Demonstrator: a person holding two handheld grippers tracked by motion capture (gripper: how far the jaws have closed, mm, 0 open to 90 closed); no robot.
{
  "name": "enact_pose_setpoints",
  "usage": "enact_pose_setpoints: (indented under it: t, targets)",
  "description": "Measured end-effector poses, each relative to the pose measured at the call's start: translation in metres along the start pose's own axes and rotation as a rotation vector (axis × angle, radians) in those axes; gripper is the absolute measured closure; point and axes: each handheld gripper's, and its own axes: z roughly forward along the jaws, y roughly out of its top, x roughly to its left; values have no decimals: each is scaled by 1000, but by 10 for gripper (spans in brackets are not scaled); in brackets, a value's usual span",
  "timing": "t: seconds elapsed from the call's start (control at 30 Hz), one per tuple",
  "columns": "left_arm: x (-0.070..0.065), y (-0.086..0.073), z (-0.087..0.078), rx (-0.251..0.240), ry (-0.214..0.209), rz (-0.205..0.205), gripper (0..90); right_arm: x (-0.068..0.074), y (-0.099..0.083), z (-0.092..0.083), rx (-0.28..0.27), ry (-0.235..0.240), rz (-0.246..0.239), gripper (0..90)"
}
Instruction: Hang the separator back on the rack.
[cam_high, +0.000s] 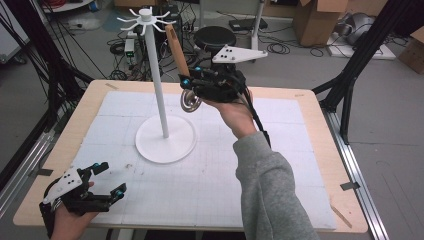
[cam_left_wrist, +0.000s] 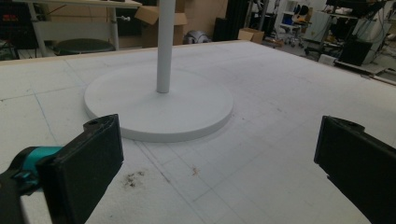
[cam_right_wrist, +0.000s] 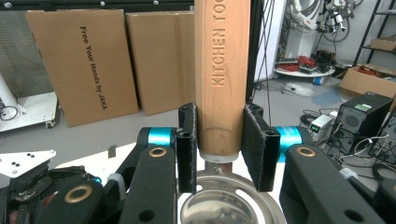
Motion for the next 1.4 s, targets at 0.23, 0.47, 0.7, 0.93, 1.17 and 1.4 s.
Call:
enact_pose_setpoints:
  t: [0.23, 0.47, 0.7, 0.93, 1.17, 1.4]
  targets:
    - [0, 0, -1, 1, 0, 1, 18, 2, 3, 4, -1, -1, 1, 693]
    - [1, 0, -2, 0, 2, 3, 18, 2, 4, 7, 2, -6, 3, 693]
    - [1, 0, -3, -1, 4, 1, 18, 0, 4, 9, 2, -18, 5, 693]
    - [1, 0, -3, -2, 3, -1, 17, 0, 4, 13, 4, -20, 10, 693]
    - [1, -1, -4, -4, 7, -3, 18, 0, 5, 17, -1, -36, 13, 693]
    - [1, -1, -6, -6, 11, -5, 18, -1, 7, 19, -1, -42, 15, 693]
